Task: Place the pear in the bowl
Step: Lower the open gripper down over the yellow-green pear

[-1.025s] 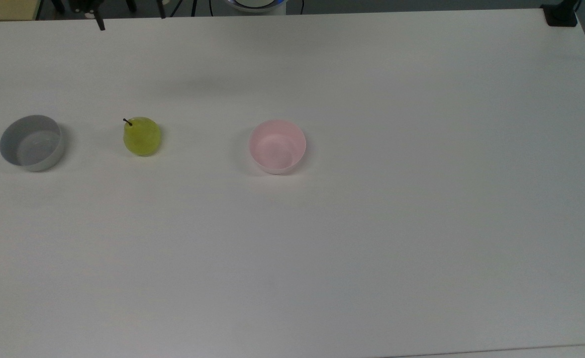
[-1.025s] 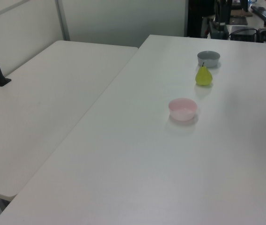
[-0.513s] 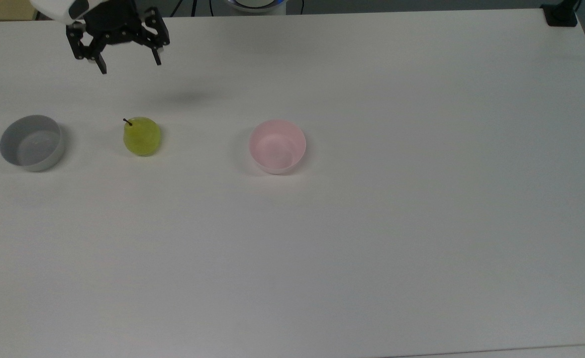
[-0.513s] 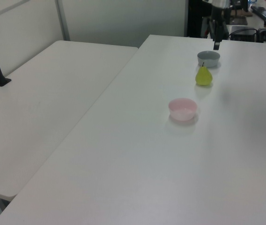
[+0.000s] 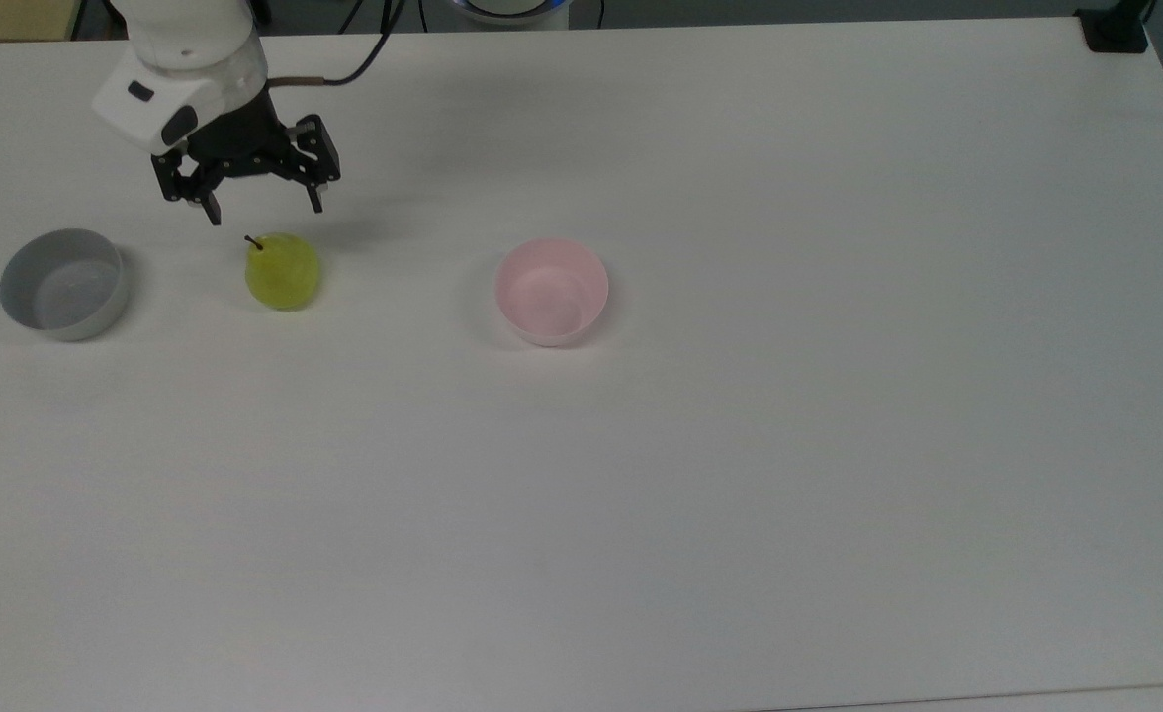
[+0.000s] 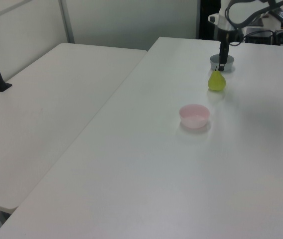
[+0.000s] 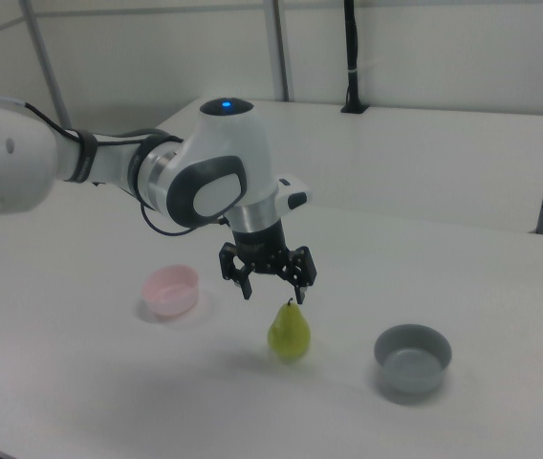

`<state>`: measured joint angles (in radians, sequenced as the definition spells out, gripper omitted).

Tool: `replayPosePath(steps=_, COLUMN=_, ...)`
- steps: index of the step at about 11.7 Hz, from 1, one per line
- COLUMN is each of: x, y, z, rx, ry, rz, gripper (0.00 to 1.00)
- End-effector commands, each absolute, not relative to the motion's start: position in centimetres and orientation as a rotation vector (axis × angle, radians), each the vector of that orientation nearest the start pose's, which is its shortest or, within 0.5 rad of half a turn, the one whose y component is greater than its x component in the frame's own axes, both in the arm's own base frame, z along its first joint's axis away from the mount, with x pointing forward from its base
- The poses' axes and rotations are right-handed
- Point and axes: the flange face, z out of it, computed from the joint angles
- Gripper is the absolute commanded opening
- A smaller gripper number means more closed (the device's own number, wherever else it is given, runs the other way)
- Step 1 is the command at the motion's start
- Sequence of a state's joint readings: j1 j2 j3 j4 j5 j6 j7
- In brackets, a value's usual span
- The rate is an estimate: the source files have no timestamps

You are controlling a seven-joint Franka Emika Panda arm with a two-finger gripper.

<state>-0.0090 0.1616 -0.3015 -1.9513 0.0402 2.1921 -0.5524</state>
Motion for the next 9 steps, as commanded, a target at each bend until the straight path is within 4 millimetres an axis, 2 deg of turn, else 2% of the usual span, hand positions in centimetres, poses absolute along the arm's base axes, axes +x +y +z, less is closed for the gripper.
replayPosePath(steps=1, x=58.2, y=-17.7, z=38.1, rx=-3.181, ry=-0.336, rz=-0.137, gripper=1.00)
replayPosePath(steps=5, x=58.8, y=-17.4, z=35.4, rx=-3.196, ry=-0.363, rz=-0.116, gripper=1.00)
replayPosePath(steps=6, x=58.9, y=-17.4, z=34.9, rx=-3.197, ry=-0.364, rz=-0.106, gripper=0.93)
replayPosePath(steps=9, x=58.9, y=-17.3, z=34.3, rx=-3.196, ry=-0.365, rz=-0.091, gripper=0.42)
